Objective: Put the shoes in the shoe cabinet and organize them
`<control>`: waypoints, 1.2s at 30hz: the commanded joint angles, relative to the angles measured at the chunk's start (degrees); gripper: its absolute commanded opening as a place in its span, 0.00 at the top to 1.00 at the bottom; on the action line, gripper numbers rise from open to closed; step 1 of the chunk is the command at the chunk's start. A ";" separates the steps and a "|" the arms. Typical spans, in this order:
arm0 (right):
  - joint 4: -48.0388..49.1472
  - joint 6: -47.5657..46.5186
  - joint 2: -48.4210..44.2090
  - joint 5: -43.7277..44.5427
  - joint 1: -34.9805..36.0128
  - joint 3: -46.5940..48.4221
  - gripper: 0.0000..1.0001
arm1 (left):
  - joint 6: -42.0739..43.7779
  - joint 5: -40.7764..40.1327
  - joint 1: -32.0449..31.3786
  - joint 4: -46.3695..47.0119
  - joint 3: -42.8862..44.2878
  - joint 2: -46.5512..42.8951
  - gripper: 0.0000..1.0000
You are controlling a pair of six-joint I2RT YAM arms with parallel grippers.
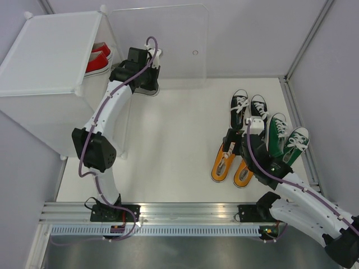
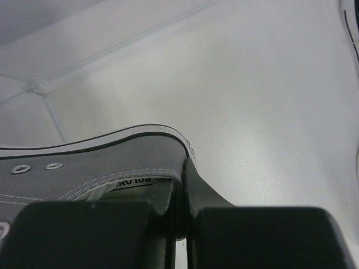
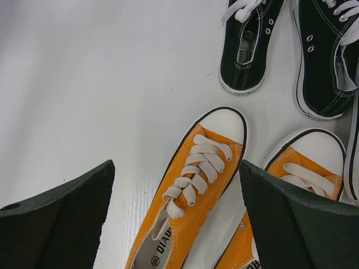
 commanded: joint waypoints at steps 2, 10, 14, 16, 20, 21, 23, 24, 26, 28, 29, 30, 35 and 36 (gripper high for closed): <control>2.03 -0.36 -0.08 0.38 0.01 -0.57 0.05 | 1.73 -1.02 3.63 -0.36 5.77 3.98 0.98; 2.56 -0.36 0.79 -0.33 0.01 -0.93 0.05 | -0.91 -1.36 9.08 -0.36 7.88 7.59 0.98; 2.74 -0.44 1.67 -0.59 0.01 -1.02 0.06 | -2.32 -3.12 10.49 -0.19 8.85 8.47 0.98; 2.83 -0.44 2.03 -0.59 0.01 -0.93 0.05 | -2.24 -2.07 11.72 -0.27 9.90 9.25 0.98; 3.18 -0.44 2.38 -0.50 0.01 -1.19 0.06 | -2.24 -0.49 13.40 -0.36 11.75 10.22 0.98; 3.35 -0.53 2.55 -0.50 0.01 -1.28 0.06 | -1.98 -0.57 13.57 -0.36 12.53 10.31 0.98; 3.53 -0.53 2.90 -0.76 0.01 -1.37 0.06 | -0.93 -1.18 13.66 -0.36 13.07 10.23 0.98; 3.62 -0.53 3.34 -1.03 0.01 -1.37 0.06 | -0.57 -1.80 13.66 -0.36 13.59 10.40 0.98; 3.70 -0.53 3.87 -1.20 0.01 -1.37 0.06 | 0.92 -4.08 13.66 -0.36 13.86 10.66 0.98; 3.97 -0.62 4.22 -1.64 0.10 -1.54 0.06 | 2.33 -7.58 13.66 -0.36 13.95 11.02 0.94; 4.05 -0.62 4.22 -1.65 0.01 -1.63 0.06 | 2.86 -8.21 13.66 -0.36 13.95 11.28 0.87; 4.14 -0.62 4.40 -1.82 0.01 -1.63 0.05 | 3.21 -8.83 13.66 -0.36 13.95 11.45 0.81; 4.32 -0.88 5.01 -2.70 0.01 -1.54 0.06 | 2.95 -11.21 12.87 -0.10 13.51 10.58 0.38; 4.23 -0.88 5.10 -2.87 0.01 -1.46 0.06 | 2.69 -11.64 12.70 0.08 13.42 9.88 0.35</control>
